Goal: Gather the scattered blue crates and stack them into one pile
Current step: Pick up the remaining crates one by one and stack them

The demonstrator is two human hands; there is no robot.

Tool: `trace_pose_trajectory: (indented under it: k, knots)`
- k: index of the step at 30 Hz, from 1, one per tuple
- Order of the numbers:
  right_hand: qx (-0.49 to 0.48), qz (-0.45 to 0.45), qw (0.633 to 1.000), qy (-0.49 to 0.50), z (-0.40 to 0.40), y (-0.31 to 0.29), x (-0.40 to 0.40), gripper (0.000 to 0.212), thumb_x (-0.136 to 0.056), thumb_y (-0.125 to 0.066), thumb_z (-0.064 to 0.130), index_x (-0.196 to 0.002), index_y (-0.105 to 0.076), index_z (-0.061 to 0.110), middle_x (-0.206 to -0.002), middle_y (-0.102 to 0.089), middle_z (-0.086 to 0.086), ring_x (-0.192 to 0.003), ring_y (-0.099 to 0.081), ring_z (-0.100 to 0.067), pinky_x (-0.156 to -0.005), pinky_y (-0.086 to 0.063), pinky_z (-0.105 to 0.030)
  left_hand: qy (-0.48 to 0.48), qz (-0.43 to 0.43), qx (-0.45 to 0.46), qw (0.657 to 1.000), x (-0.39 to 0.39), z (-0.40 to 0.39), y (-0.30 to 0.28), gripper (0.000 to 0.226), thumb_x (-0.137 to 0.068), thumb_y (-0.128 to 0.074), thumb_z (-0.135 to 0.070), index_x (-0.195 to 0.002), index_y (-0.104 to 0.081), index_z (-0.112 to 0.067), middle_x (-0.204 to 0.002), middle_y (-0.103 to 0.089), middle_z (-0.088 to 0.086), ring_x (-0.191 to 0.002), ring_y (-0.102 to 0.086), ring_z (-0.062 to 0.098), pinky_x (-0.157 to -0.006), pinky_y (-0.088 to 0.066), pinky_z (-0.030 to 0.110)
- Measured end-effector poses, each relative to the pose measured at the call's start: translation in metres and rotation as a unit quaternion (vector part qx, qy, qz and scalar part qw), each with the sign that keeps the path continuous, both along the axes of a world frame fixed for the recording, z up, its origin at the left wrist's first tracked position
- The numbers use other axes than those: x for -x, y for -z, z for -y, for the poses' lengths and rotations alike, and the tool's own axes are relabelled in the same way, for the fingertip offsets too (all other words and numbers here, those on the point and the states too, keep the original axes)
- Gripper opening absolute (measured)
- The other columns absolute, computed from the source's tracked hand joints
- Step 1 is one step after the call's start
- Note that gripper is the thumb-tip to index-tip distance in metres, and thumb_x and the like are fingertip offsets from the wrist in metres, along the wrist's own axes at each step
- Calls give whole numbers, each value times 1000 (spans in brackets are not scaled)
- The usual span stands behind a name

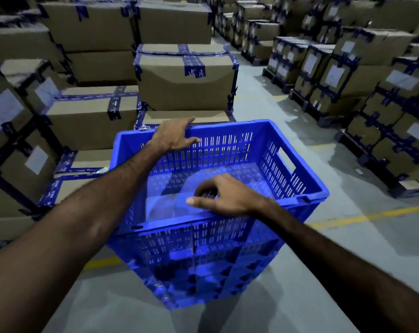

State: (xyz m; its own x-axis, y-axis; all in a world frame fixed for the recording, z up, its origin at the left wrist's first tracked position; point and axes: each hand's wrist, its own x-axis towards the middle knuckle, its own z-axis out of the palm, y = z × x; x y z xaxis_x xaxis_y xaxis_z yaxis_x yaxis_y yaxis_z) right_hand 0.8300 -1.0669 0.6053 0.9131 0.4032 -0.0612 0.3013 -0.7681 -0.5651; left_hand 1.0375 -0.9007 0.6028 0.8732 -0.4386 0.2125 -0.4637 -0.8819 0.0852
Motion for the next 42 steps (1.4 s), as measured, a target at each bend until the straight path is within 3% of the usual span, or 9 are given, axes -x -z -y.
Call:
trace_pose_trajectory:
  k: [5, 8, 11, 15, 17, 19, 23, 36, 42]
  knots:
    - [-16, 111, 991, 74, 46, -21, -25, 34, -95, -66, 50, -108, -76, 19, -103, -77, 6, -92, -71, -6, -89, -59, -37, -1, 19, 13, 1000, 49, -47, -10, 77, -91, -69, -48, -154, -40, -13, -154, -49, 12, -140, -46, 32, -115, -39, 49]
    - [63, 173, 966, 182, 98, -25, -43, 50, -93, -67, 47, -134, -61, 19, -130, -66, -6, -116, -64, -22, -100, -52, -42, -67, 6, 31, 997, 80, -89, -4, 83, -87, -73, -52, -153, -40, -15, -155, -47, 14, -141, -43, 35, -113, -40, 52]
    - [173, 131, 928, 302, 145, -19, -51, 68, -91, -68, 45, -148, -43, 19, -143, -50, -17, -125, -55, -37, -101, -50, -50, -162, -47, 52, 984, 110, -123, 11, 93, -86, -75, -52, -159, -29, -17, -160, -34, 20, -143, -36, 43, -113, -36, 58]
    - [166, -5, 920, 354, 190, 6, -58, 67, -84, -75, 39, -137, -43, 12, -131, -59, -22, -112, -61, -40, -94, -53, -49, -195, -127, 165, 958, 125, -140, 25, 98, -76, -80, -46, -153, -25, -20, -144, -50, 20, -123, -56, 46, -98, -51, 56]
    - [128, -41, 920, 367, 199, 17, -63, 55, -80, -78, 37, -121, -48, 14, -118, -65, -17, -101, -65, -37, -89, -55, -48, -217, -163, 215, 938, 127, -139, 26, 112, -73, -79, -44, -159, -11, -20, -134, -61, 17, -112, -64, 44, -90, -55, 53]
    - [105, -46, 917, 382, 202, 24, -68, 43, -81, -78, 32, -111, -53, 13, -108, -67, -14, -93, -66, -35, -81, -56, -41, -257, -179, 245, 918, 128, -135, 26, 110, -82, -80, -30, -161, -5, -16, -126, -62, 15, -110, -64, 42, -87, -54, 50]
    - [122, -26, 910, 394, 204, 34, -71, 32, -83, -75, 28, -101, -57, 9, -101, -68, -18, -85, -65, -34, -71, -49, -35, -282, -158, 264, 909, 128, -135, 32, 65, -80, -76, -13, -134, -39, -19, -117, -64, 15, -98, -64, 41, -82, -57, 52]
    - [118, -4, 916, 383, 207, 38, -72, 30, -87, -74, 26, -103, -57, 6, -99, -67, -15, -80, -63, -32, -63, -46, -33, -296, -166, 258, 904, 123, -133, 36, 54, -86, -62, -8, -133, -39, -20, -111, -61, 13, -87, -65, 38, -71, -58, 50]
    - [103, -9, 917, 385, 205, 34, -64, 36, -81, -72, 36, -104, -57, 14, -99, -67, -11, -83, -66, -32, -75, -57, -41, -286, -153, 268, 907, 136, -134, 28, 53, -81, -69, -20, -130, -47, -21, -113, -66, 10, -87, -65, 31, -67, -55, 42]
